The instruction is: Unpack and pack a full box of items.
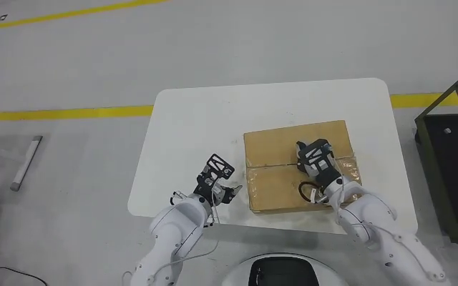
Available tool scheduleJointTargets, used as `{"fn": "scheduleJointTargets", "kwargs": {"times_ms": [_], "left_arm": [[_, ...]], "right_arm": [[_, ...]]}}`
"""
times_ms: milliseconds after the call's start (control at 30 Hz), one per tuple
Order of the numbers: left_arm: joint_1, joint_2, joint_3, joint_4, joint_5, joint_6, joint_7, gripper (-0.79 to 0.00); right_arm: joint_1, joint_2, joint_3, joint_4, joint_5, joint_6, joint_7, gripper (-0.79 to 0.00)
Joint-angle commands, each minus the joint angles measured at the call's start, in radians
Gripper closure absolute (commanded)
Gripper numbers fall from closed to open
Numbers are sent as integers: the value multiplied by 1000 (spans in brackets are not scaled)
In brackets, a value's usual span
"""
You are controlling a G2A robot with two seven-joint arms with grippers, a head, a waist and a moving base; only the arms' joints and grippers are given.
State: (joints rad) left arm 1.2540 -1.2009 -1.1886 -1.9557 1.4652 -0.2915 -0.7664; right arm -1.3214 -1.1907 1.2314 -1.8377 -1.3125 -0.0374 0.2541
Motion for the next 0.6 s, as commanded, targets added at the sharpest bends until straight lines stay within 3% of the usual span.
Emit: {"fn": "scheduleJointTargets", "kwargs": {"times_ms": [0, 333, 567], "left_arm": [[8, 0, 0, 16, 5, 9, 34, -785], [-34, -22, 81, 135, 41, 122, 152, -785], [-49, -33, 92, 183, 43, 188, 237, -785]], "right_arm": [[-2, -1, 1, 1, 3, -5, 1, 0], [2, -8, -7, 4, 5, -9, 6, 0], [3, -12, -14, 9, 4, -13, 10, 0]]}}
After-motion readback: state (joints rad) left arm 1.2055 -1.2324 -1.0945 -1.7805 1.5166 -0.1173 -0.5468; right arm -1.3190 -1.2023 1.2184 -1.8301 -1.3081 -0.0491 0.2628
